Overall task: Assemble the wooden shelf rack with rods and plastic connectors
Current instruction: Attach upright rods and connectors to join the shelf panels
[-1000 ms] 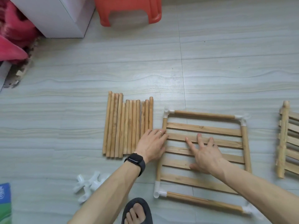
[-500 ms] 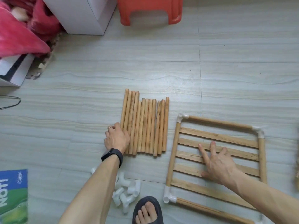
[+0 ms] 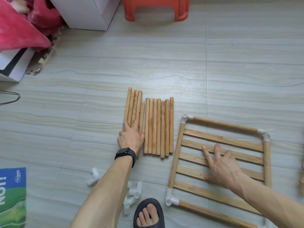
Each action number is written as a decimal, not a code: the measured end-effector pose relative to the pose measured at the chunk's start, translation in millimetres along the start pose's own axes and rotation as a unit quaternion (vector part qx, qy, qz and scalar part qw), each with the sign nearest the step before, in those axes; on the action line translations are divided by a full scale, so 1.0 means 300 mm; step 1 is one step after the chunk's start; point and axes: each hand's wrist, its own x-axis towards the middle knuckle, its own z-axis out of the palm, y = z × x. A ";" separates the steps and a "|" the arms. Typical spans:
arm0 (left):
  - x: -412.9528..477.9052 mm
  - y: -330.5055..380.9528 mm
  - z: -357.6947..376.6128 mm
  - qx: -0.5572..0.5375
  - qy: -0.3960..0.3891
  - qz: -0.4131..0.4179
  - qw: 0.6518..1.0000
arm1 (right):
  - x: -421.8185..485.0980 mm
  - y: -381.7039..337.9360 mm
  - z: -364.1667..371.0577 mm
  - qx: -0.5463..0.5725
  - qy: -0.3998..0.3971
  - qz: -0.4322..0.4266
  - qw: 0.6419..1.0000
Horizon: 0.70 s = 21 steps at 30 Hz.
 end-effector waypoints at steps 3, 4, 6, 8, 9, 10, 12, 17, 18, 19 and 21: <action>-0.012 0.010 0.010 -0.001 -0.004 0.007 1.000 | -0.001 -0.001 -0.003 -0.003 -0.003 -0.001 1.000; -0.014 0.014 0.011 0.004 -0.006 0.006 1.000 | -0.001 -0.001 -0.004 -0.004 -0.005 -0.002 1.000; -0.012 0.024 0.007 0.025 -0.019 -0.001 1.000 | 0.001 -0.001 -0.002 -0.006 -0.006 -0.001 1.000; -0.006 0.032 -0.004 0.046 -0.032 -0.008 0.998 | 0.001 -0.001 -0.001 -0.005 -0.005 0.000 1.000; -0.002 0.035 -0.011 0.055 -0.038 -0.010 0.998 | 0.001 -0.002 -0.001 -0.003 -0.005 0.001 1.000; 0.001 0.037 -0.018 0.066 -0.045 -0.010 0.997 | 0.001 -0.002 -0.001 0.000 -0.005 0.001 1.000; 0.005 0.047 -0.033 0.105 -0.067 -0.006 0.992 | 0.000 -0.001 -0.002 0.003 -0.005 0.000 1.000; -0.005 0.070 -0.060 0.147 -0.095 0.005 0.985 | -0.009 -0.005 -0.007 0.005 -0.007 0.002 1.000; -0.005 0.068 -0.065 0.131 -0.084 0.000 0.988 | -0.009 -0.003 -0.008 0.002 -0.006 0.001 1.000; -0.006 0.066 -0.073 0.110 -0.064 0.001 0.992 | -0.010 -0.003 -0.009 -0.001 -0.009 0.002 1.000; -0.012 0.063 -0.098 0.048 -0.013 0.030 0.998 | -0.014 -0.003 -0.015 -0.001 -0.020 0.001 1.000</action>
